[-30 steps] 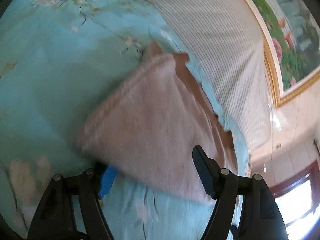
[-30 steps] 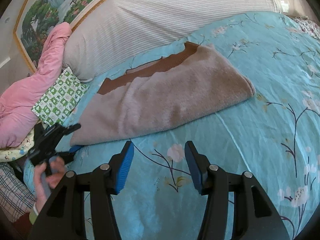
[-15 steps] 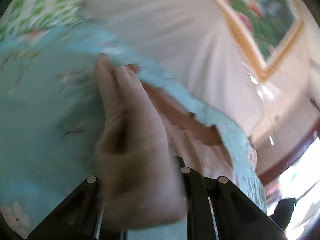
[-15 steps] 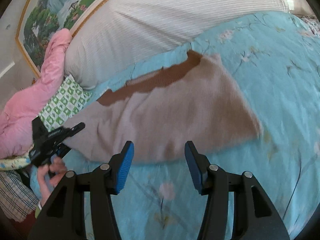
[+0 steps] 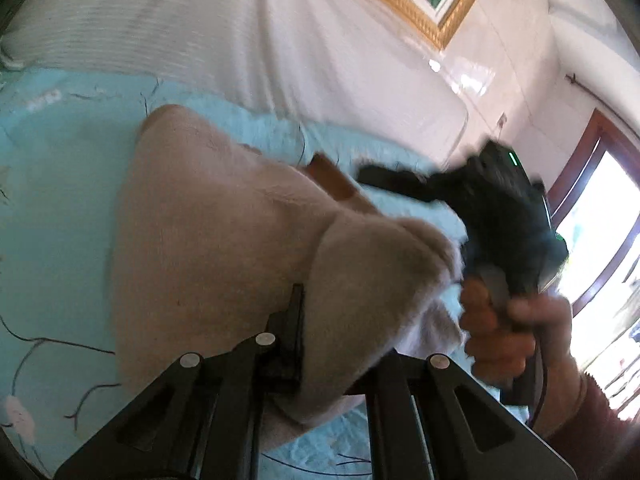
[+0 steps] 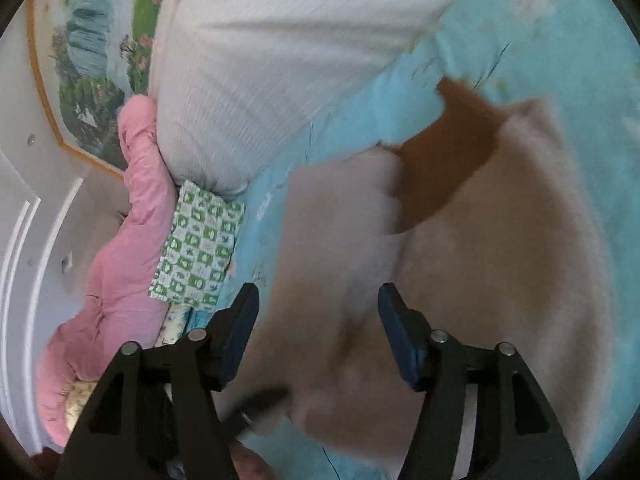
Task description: Fold small clothes
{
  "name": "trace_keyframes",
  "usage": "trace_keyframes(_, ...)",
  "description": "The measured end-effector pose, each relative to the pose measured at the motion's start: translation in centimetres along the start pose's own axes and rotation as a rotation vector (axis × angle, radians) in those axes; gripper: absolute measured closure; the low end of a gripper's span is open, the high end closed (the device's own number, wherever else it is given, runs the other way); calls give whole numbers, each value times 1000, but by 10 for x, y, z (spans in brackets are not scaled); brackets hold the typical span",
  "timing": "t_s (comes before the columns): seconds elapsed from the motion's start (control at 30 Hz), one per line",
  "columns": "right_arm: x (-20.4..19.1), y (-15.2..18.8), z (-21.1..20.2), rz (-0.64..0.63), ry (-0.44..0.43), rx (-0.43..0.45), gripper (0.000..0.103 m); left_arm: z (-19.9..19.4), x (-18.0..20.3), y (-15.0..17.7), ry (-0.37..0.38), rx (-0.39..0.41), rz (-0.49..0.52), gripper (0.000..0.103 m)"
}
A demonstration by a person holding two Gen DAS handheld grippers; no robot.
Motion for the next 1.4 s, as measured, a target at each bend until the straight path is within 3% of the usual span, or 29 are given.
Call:
trace_keyframes(0.17, 7, -13, 44, 5, 78, -85, 41, 0, 1, 4, 4, 6, 4, 97)
trace_keyframes(0.23, 4, -17, 56, -30, 96, -106, 61, 3, 4, 4, -6, 0, 15, 97)
trace_keyframes(0.27, 2, -19, 59, -45, 121, -113, 79, 4, 6, 3, -12, 1, 23, 97)
trace_keyframes(0.3, 0, -21, 61, -54, 138, -116, 86, 1, 5, 1, -13, 3, 28, 97)
trace_keyframes(0.43, -34, -34, 37, -181, 118, -80, 87, -12, 28, -13, 18, 50, 55, 97)
trace_keyframes(0.57, -46, -43, 2, -280, 149, -46, 87, 2, 62, -20, 53, 47, 84, 96)
trace_keyframes(0.77, 10, -36, -33, -272, 327, -26, 88, 55, 102, -1, 63, -36, 126, 96)
trace_keyframes(0.93, 38, -26, -48, -228, 331, 13, 87, 74, 112, 11, 43, -59, 144, 95)
trace_keyframes(1.13, 33, -26, -59, -210, 363, 78, 75, 76, 112, 8, 57, -80, 122, 86)
trace_keyframes(1.23, 32, -22, -75, -185, 368, 121, 54, 76, 103, 5, 72, -98, 104, 71)
trace_keyframes(1.3, 28, -17, -85, -188, 397, 160, 26, 69, 102, 8, 90, -118, 78, 55)
trace_keyframes(1.4, 25, -10, -95, -176, 370, 186, 25, 55, 100, 14, 101, -129, 63, 43)
Point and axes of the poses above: each gripper's, at about its wrist camera, not at the fingertips, and z roughly the way its jaws point, x to its right, y to its underside, the point moved 2 cm from there along z, roughly the way its jaws point, and after that the axes turned 12 degrees about -y, right-handed, at the moved point
